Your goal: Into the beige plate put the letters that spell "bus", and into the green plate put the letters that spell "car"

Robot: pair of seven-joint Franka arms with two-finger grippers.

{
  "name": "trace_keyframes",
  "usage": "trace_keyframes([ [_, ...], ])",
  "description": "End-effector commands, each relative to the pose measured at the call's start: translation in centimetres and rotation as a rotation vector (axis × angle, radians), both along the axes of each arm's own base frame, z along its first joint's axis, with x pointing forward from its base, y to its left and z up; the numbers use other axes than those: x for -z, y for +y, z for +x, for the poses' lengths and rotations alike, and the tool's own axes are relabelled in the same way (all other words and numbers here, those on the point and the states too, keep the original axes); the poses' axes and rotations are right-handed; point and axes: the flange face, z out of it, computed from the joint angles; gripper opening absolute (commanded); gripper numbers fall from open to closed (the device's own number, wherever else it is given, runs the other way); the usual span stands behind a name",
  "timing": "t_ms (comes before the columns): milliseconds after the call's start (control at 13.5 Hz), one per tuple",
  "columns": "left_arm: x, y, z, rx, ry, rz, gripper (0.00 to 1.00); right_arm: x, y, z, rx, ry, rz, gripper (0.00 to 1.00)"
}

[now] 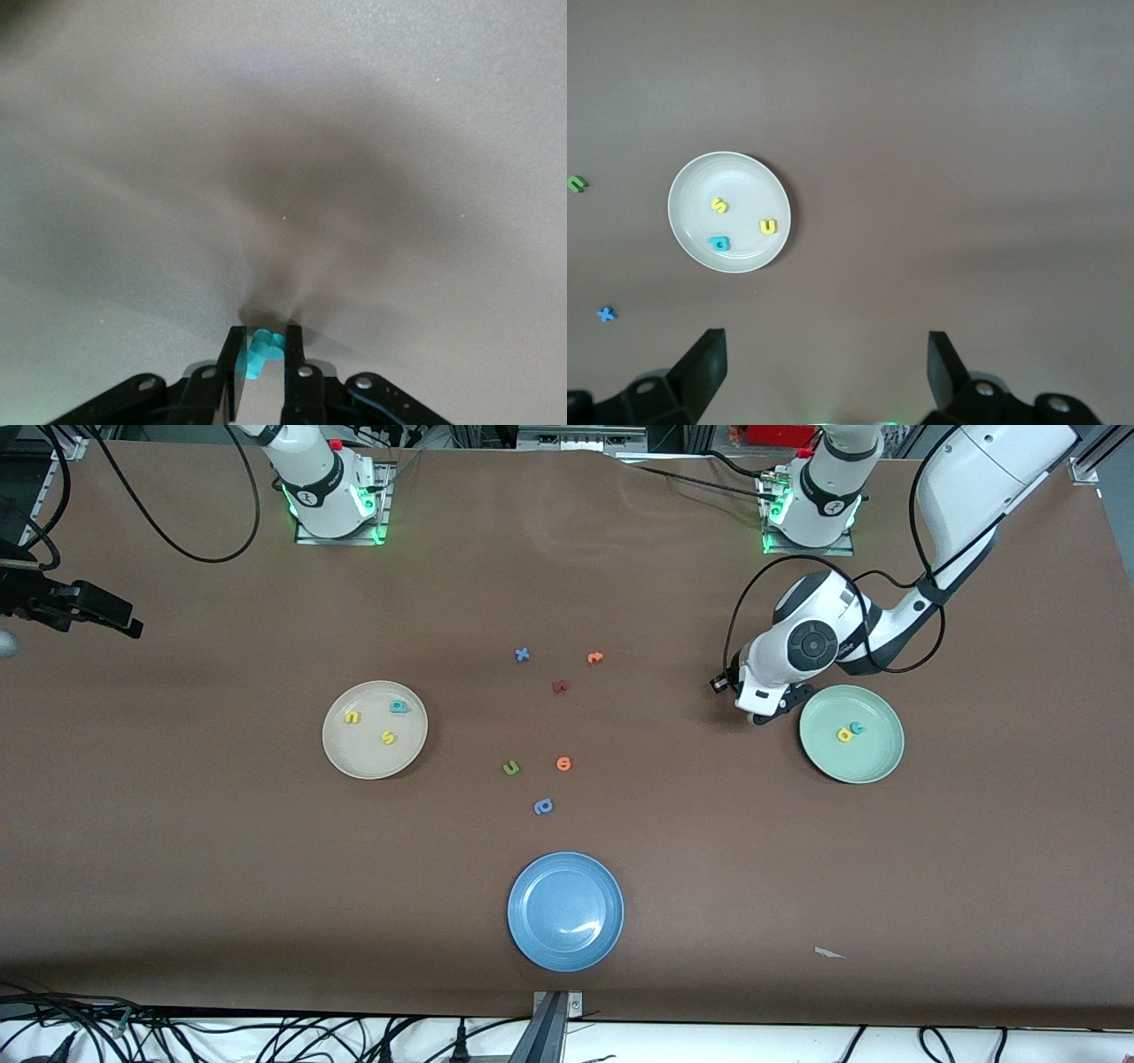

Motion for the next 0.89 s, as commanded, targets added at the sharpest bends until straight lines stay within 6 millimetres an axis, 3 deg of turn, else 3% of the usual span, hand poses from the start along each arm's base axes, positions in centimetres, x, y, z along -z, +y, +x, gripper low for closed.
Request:
trace_keyframes([
  [0,0.1,0.0,0.0,0.004,-0.015,0.017,0.20,-0.5,0.7,-0.6,-0.021,-0.006,-0.018,1.00],
  [297,0.1,-0.1,0.0,0.006,-0.014,0.018,0.12,0.0,2.8,-0.4,-0.059,0.005,-0.021,1.00],
  [446,0.2,-0.1,-0.2,0.009,-0.010,0.019,0.13,-0.2,3.9,-0.3,-0.078,-0.003,-0.034,1.00],
  [817,-0.9,0.8,0.9,0.008,-0.013,0.035,0.13,0.0,3.9,-0.3,-0.088,0.011,-0.061,1.00],
])
